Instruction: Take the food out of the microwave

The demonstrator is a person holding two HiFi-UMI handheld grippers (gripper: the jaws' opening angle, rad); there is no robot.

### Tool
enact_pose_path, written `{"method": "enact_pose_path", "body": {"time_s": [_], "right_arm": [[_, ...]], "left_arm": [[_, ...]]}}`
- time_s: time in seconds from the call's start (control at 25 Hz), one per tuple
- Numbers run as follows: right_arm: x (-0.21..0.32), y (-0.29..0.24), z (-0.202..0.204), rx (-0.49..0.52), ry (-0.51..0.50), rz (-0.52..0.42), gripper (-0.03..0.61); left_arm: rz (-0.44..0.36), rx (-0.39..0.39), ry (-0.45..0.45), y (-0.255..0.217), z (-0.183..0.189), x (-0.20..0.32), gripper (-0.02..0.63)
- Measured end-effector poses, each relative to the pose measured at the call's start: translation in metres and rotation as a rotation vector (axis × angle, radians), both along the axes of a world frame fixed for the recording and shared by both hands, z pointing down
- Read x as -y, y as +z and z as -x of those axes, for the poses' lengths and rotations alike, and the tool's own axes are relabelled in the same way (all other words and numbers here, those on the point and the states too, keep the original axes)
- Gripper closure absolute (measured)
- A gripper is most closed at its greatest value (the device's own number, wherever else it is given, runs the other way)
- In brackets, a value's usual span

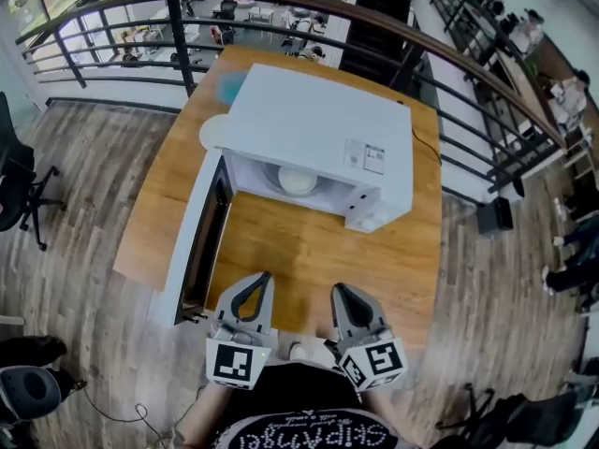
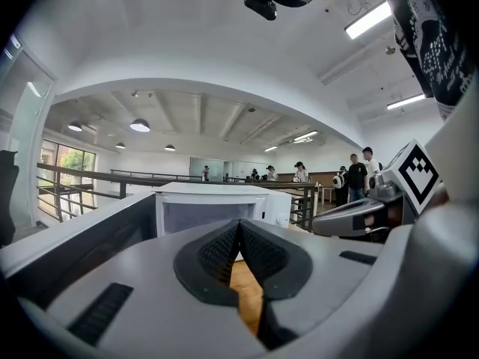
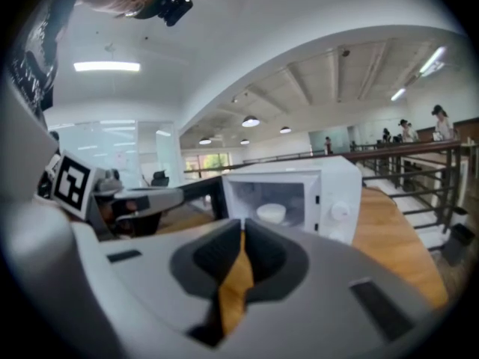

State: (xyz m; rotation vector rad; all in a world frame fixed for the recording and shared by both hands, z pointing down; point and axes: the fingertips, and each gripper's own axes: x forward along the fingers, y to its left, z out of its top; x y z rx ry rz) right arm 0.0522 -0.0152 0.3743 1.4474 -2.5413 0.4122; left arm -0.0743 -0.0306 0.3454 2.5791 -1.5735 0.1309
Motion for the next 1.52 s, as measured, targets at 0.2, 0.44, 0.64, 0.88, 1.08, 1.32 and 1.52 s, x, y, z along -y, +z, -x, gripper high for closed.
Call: {"method": "enact_pose_path", "body": {"time_s": [0.2,0.44,0.64,0.88,1.08,1.32,1.52], "right_arm": [[0.016,0.011,0.017,-0.008,0.021,0.044,0.541],[0.029,0.013,0.024,-0.019,0.057,0.057,0.541],[0.038,0.008,0.024,-0.021,0.072,0.029,0.541],[0.049,0.005,0.018,-0.012,0.069,0.002,0.541],[0.057,0.004,0.007,-0.002,0.057,-0.006,0.541],[0.067,-0.004,-0.004,0.006,0.043,-0.021,0.541],[0.073,-0.001,-0.009,0.005,0.033,-0.017,0.541]], "left_arm": [[0.047,-0.020,0.042,0.015,0.008,0.025,0.581],[0.084,-0.017,0.067,0.026,0.018,0.039,0.581],[0.088,-0.006,0.078,0.029,0.019,0.046,0.581],[0.098,0.013,0.060,0.033,0.017,0.053,0.581],[0.082,0.020,0.038,0.025,0.011,0.060,0.581],[0.065,0.024,0.016,0.016,0.003,0.065,0.581],[0.073,0.018,-0.003,0.016,0.002,0.070,0.581]]}}
